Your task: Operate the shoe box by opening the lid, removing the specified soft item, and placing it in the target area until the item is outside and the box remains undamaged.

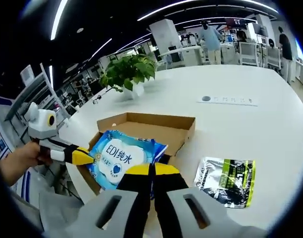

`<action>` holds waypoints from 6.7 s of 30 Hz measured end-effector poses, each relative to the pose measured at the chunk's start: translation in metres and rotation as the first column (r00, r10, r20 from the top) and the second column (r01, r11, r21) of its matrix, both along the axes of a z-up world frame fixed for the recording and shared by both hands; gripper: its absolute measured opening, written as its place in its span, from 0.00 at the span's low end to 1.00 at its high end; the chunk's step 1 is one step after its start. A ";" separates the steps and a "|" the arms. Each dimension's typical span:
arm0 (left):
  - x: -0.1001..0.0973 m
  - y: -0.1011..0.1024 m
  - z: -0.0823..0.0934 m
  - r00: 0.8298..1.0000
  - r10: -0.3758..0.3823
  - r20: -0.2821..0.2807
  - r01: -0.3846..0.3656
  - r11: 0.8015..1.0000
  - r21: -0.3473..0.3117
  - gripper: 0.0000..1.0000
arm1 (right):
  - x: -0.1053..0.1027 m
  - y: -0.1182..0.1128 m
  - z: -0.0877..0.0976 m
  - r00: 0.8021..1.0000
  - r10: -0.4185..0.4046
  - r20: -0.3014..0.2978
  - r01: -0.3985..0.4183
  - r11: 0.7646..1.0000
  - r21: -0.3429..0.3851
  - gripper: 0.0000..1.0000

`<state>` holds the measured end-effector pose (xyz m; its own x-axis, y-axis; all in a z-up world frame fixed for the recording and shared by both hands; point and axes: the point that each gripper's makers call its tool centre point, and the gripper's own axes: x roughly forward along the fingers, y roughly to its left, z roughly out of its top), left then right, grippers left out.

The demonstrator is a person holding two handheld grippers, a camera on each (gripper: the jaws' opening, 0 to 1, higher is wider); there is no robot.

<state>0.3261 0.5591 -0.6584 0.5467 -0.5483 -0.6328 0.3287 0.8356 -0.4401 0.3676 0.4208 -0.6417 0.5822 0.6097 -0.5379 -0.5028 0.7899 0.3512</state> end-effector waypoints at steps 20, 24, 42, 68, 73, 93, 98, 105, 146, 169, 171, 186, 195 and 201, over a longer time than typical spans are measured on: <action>0.014 -0.079 0.009 0.993 -0.116 0.026 0.116 0.993 -0.008 0.01 | 0.010 -0.081 0.005 0.991 -0.130 -0.008 0.130 0.991 -0.015 0.00; 0.017 -0.094 0.011 0.991 -0.132 0.029 0.132 0.991 -0.010 0.01 | 0.012 -0.096 0.005 0.988 -0.153 -0.007 0.152 0.988 -0.019 0.00; 0.035 -0.163 0.014 0.973 -0.221 0.058 0.221 0.975 0.008 0.01 | 0.027 -0.166 0.003 0.969 -0.245 0.000 0.245 0.968 -0.050 0.00; 0.057 -0.185 -0.044 0.924 -0.380 -0.051 0.379 0.887 0.262 0.01 | 0.054 -0.176 -0.071 0.978 -0.191 -0.087 0.178 0.974 -0.142 0.00; 0.060 -0.185 -0.051 0.913 -0.403 -0.068 0.403 0.863 0.305 0.01 | 0.059 -0.174 -0.086 0.976 -0.189 -0.107 0.173 0.974 -0.145 0.00; 0.064 -0.185 -0.067 0.883 -0.461 -0.089 0.457 0.801 0.388 0.02 | 0.063 -0.173 -0.112 0.970 -0.216 -0.113 0.197 0.967 -0.159 0.00; 0.066 -0.187 -0.071 0.878 -0.469 -0.094 0.465 0.791 0.397 0.02 | 0.067 -0.175 -0.113 0.967 -0.230 -0.108 0.212 0.965 -0.153 0.00; 0.065 -0.185 -0.079 0.859 -0.499 -0.114 0.495 0.754 0.433 0.03 | 0.068 -0.177 -0.114 0.958 -0.262 -0.118 0.247 0.961 -0.126 0.00; 0.038 -0.169 -0.023 0.866 -0.500 0.004 0.465 0.809 0.358 0.25 | 0.044 -0.184 -0.062 0.979 -0.203 0.021 0.202 0.956 -0.214 0.10; 0.014 -0.105 -0.013 0.870 -0.492 0.030 0.455 0.825 0.334 0.32 | 0.018 -0.128 0.000 0.989 0.083 0.123 -0.040 0.947 -0.318 0.19; 0.011 -0.099 -0.016 0.865 -0.502 0.022 0.466 0.817 0.340 0.33 | 0.015 -0.121 -0.001 0.986 0.115 0.118 -0.069 0.940 -0.335 0.20; 0.002 -0.047 -0.034 0.854 -0.521 -0.002 0.482 0.789 0.381 0.32 | 0.001 -0.057 0.000 0.920 0.368 0.134 -0.282 0.860 -0.425 0.24; 0.011 -0.016 -0.047 0.943 -0.333 -0.004 0.314 0.886 0.342 0.29 | -0.006 -0.019 -0.009 0.872 0.475 0.116 -0.377 0.804 -0.459 0.25; 0.016 -0.006 -0.056 0.971 -0.241 -0.007 0.231 0.919 0.319 0.27 | -0.009 0.002 -0.018 0.845 0.525 0.100 -0.424 0.772 -0.473 0.24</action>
